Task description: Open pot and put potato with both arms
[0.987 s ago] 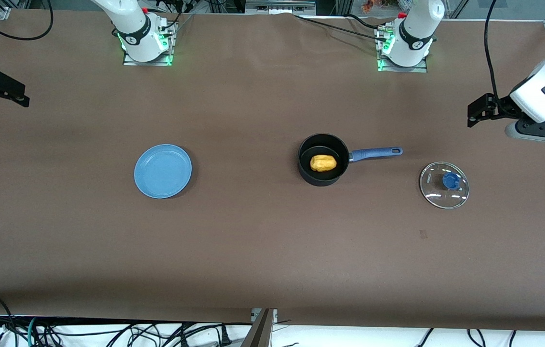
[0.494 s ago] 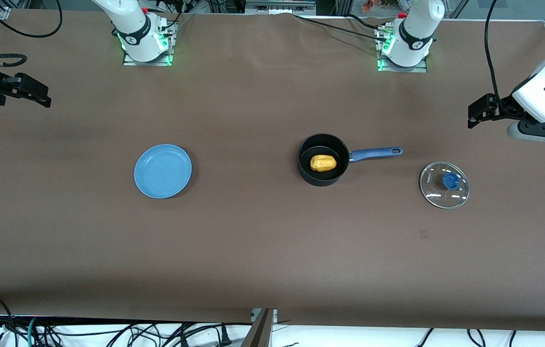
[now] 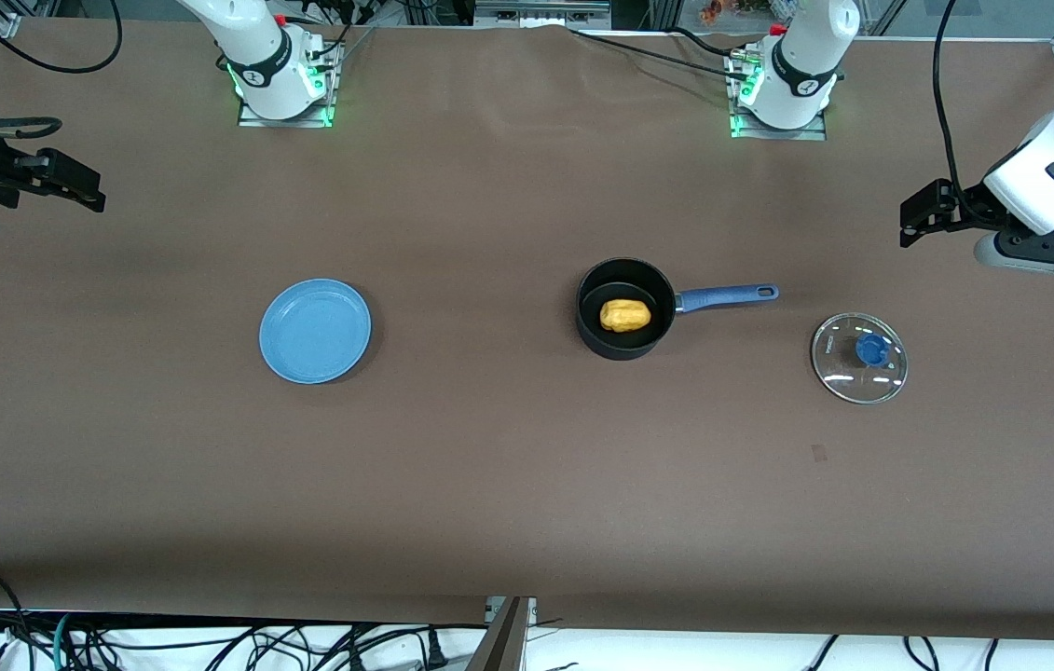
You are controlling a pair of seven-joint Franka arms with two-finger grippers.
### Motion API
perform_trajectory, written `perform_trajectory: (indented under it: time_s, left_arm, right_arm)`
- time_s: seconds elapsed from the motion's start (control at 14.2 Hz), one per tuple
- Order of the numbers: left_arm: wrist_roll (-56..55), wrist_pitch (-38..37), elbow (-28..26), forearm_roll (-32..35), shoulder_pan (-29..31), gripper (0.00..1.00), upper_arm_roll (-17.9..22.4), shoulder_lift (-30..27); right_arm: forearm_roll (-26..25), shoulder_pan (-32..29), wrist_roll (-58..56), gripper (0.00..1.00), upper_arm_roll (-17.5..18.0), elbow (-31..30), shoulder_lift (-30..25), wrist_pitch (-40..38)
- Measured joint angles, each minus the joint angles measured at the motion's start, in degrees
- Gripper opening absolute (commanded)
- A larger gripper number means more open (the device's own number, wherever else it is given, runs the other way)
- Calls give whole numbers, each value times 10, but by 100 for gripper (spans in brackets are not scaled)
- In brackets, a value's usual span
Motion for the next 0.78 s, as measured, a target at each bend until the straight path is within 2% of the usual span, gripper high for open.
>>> perform_trajectory:
  time_s: [0.78]
  left_arm:
    - [-1, 0, 1, 0, 0, 100, 0, 0]
  right_arm:
    - [3, 0, 5, 100, 0, 0, 1, 3]
